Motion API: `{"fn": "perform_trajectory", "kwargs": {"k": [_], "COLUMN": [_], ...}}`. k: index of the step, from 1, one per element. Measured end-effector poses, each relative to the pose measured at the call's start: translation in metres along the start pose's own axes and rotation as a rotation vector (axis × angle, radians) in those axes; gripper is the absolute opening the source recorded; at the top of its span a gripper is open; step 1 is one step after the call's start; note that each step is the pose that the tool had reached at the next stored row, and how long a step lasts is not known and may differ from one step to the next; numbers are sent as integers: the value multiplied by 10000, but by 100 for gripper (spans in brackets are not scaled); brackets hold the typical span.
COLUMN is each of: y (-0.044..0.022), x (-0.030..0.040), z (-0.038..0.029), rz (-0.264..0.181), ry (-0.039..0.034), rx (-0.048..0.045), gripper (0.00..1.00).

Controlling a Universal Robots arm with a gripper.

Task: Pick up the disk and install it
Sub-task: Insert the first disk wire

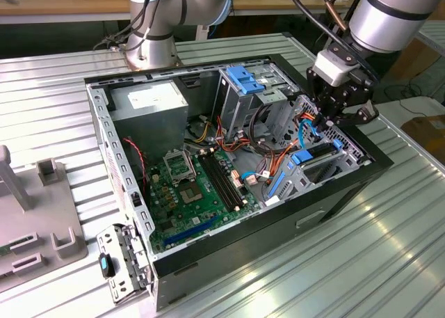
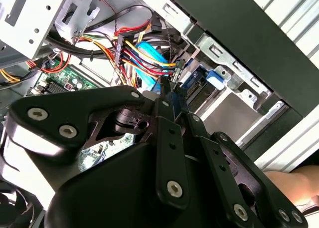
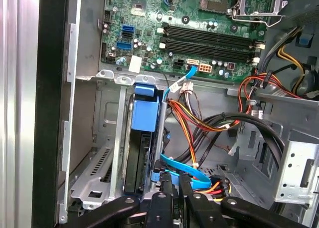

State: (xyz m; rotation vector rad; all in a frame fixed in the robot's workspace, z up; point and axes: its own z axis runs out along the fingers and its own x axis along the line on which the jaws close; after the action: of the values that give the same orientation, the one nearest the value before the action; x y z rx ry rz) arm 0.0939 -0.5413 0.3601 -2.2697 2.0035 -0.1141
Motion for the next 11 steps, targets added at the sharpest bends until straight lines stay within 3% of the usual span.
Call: {"fn": "perform_trajectory", "kwargs": {"k": [11], "y": [45], "x": [-6], "z": [-5], "rz": [250], "ry": [34], "rx": [5], "gripper": [18]}}
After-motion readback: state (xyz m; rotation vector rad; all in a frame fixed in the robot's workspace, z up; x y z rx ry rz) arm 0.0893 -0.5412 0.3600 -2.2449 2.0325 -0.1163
